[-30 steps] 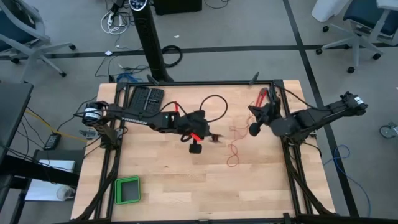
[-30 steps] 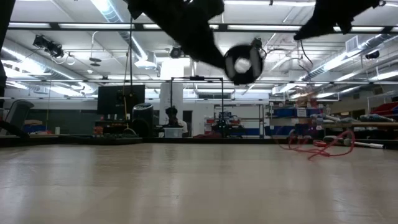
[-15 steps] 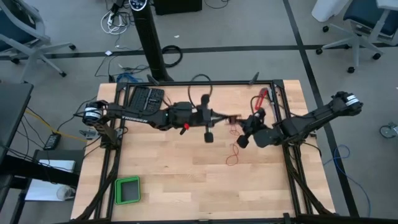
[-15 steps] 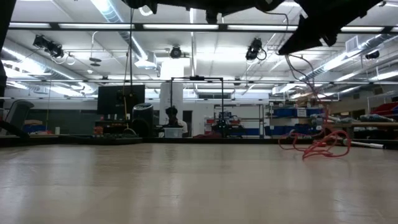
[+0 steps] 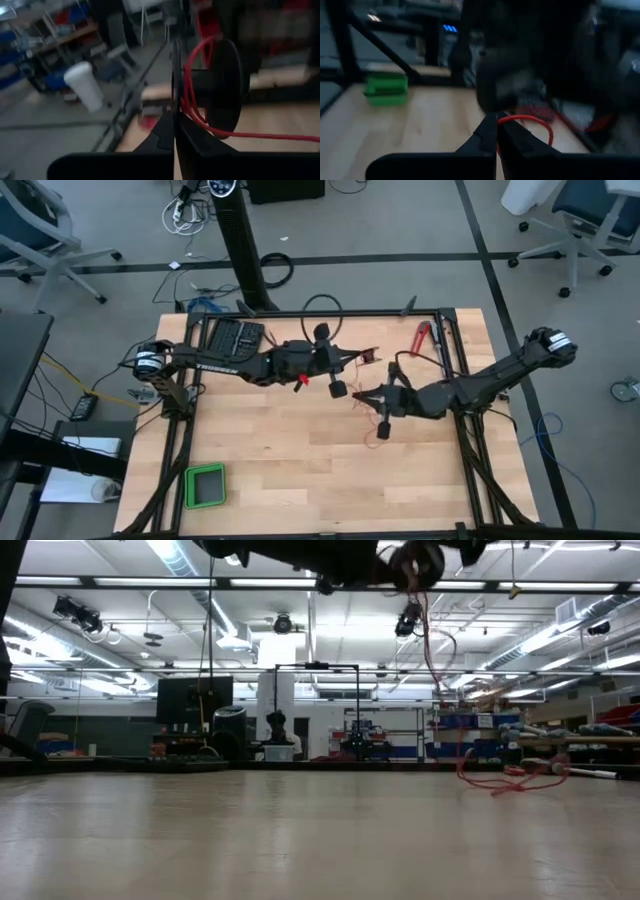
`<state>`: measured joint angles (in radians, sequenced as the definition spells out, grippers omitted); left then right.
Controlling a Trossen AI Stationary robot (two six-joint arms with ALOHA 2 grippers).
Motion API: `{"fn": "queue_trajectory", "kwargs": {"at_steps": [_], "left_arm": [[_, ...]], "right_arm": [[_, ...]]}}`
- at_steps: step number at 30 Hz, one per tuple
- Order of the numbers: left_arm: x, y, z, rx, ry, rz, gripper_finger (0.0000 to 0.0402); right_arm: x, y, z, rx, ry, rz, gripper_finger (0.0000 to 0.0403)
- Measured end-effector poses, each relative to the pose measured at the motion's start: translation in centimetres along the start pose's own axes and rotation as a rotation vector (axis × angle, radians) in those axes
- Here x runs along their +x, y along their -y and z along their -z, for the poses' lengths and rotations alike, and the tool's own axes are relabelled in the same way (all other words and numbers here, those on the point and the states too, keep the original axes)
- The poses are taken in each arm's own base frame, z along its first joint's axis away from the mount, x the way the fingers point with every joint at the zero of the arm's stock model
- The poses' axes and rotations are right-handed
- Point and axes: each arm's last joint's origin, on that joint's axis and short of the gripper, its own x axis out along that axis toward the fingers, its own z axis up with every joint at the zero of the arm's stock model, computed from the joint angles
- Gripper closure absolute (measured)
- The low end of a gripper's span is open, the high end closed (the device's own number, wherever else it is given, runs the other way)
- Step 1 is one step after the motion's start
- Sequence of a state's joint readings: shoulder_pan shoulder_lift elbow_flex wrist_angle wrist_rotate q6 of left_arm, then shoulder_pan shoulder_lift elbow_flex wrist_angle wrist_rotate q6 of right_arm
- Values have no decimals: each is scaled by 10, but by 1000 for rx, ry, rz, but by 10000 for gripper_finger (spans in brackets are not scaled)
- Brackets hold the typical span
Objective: Coil cords
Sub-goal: Uncoil the red wire from the black spool
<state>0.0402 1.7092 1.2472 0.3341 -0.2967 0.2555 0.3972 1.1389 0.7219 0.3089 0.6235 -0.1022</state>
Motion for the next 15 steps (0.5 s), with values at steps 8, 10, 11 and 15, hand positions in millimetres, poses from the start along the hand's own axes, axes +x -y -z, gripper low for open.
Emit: {"fn": "queue_trajectory", "kwargs": {"at_steps": [8,10,11,15], "left_arm": [[-7,7,36,123,-375,65,396],[-11,8,44,152,-456,87,396],[-13,8,48,166,-498,97,396],[-21,9,60,217,-641,127,396]], "right_arm": [[-31,23,-25,7,85,163,401],[-39,28,-24,-13,39,247,401],[-42,31,-22,-26,12,286,401],[-55,38,-12,-52,-86,437,401]]}}
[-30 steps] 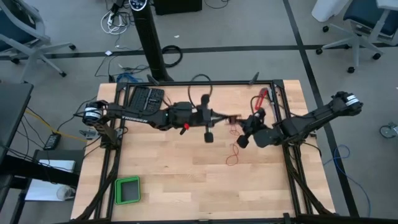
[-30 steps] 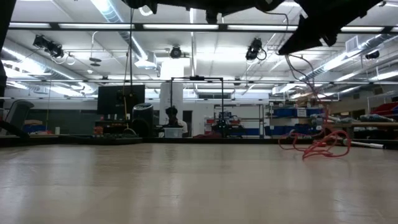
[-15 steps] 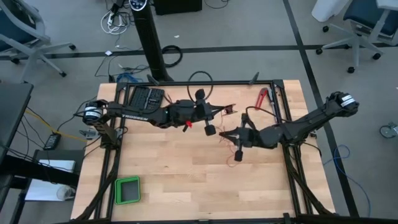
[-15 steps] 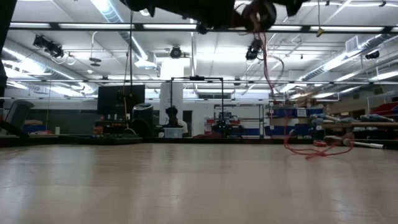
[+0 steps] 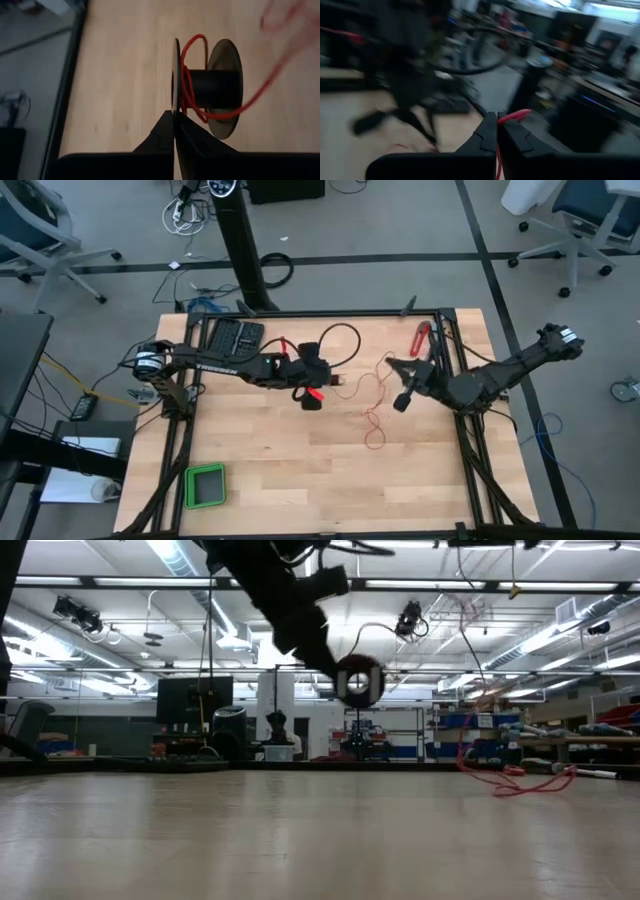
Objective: Coil cords
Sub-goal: Uncoil the red wire from the black spool
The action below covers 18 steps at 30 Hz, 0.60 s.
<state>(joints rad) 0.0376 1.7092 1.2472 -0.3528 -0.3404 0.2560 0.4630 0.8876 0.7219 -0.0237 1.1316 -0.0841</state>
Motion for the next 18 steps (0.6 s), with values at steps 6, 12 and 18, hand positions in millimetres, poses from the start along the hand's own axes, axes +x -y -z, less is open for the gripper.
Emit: {"fn": "queue_trajectory", "kwargs": {"at_steps": [6,12,18], "left_arm": [[-2,5,20,74,-199,68,396],[-4,11,23,64,-192,272,396],[-6,16,8,71,22,515,396]], "right_arm": [[-3,9,18,-43,-90,95,401],[2,14,35,-63,-205,66,401],[6,20,53,50,-413,-71,399]]}}
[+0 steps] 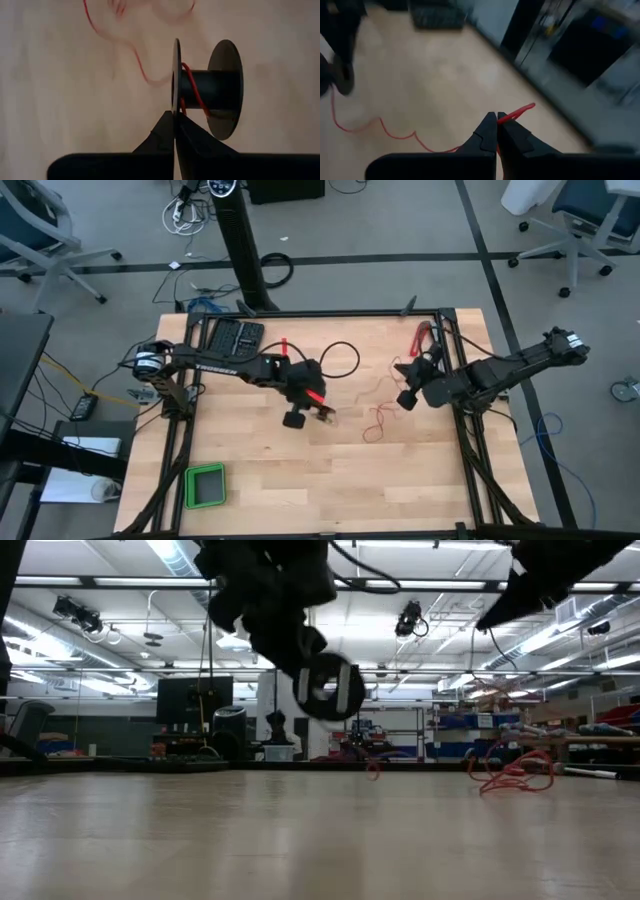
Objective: Coil cords
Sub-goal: Uncoil the red wire from the black spool
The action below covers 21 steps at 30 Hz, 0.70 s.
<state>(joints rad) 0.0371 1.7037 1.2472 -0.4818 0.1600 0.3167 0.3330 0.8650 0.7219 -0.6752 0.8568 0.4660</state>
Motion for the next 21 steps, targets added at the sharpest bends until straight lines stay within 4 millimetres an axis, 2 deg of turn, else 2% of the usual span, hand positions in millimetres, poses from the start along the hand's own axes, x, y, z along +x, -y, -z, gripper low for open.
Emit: {"fn": "queue_trajectory", "kwargs": {"at_steps": [4,10,15,21], "left_arm": [[-8,-3,-17,50,179,-30,396],[-25,-14,-43,89,447,-188,396],[-33,-20,-53,114,534,-360,396],[-42,-29,-58,-2,553,-655,396]], "right_arm": [[1,-3,3,52,-97,-145,398],[1,-14,-1,87,-107,-288,386],[10,-29,5,49,-167,-303,328],[26,-46,16,88,-272,-260,255]]}}
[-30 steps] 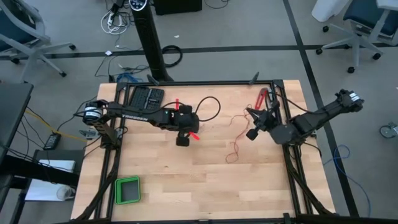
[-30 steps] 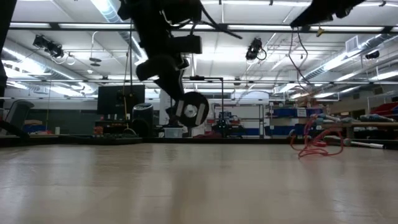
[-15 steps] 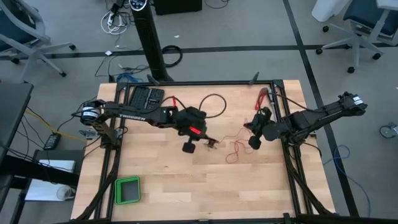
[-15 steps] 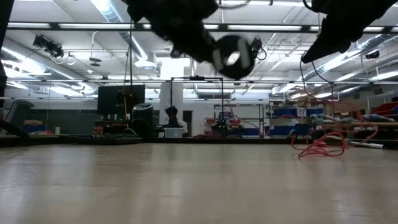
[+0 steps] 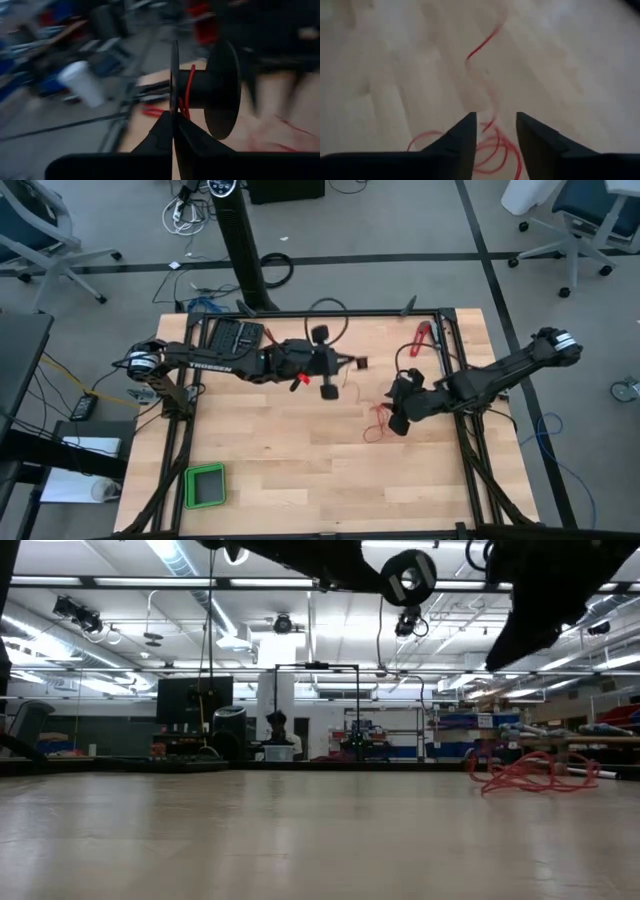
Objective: Coil cords
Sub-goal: Uncoil the red wire from the black spool
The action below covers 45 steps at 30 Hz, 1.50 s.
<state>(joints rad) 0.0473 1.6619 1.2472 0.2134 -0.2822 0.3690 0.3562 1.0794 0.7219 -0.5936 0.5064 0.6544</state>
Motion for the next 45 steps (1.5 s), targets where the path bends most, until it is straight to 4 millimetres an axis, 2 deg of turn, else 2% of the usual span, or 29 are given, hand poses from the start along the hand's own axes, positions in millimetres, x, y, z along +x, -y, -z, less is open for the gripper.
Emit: {"fn": "queue_trajectory", "kwargs": {"at_steps": [2,4,10,23,35,40,45], "left_arm": [[0,-3,-3,-32,16,-53,396],[0,-3,-6,-77,45,-62,396],[-1,-5,-10,-172,95,-75,396],[-3,-1,-14,-208,119,-67,396],[-2,0,-12,-205,99,-60,396],[-2,0,-13,-210,112,-64,396],[-2,0,-14,-213,117,-64,396]], "right_arm": [[5,-3,-2,2,21,21,245],[9,-7,-8,-12,115,59,242],[19,-19,-20,-146,307,197,255],[60,-29,-21,-231,300,286,266],[52,-34,-15,-130,340,306,293],[52,-33,-14,-61,343,297,298],[59,-26,-4,7,348,293,298]]}}
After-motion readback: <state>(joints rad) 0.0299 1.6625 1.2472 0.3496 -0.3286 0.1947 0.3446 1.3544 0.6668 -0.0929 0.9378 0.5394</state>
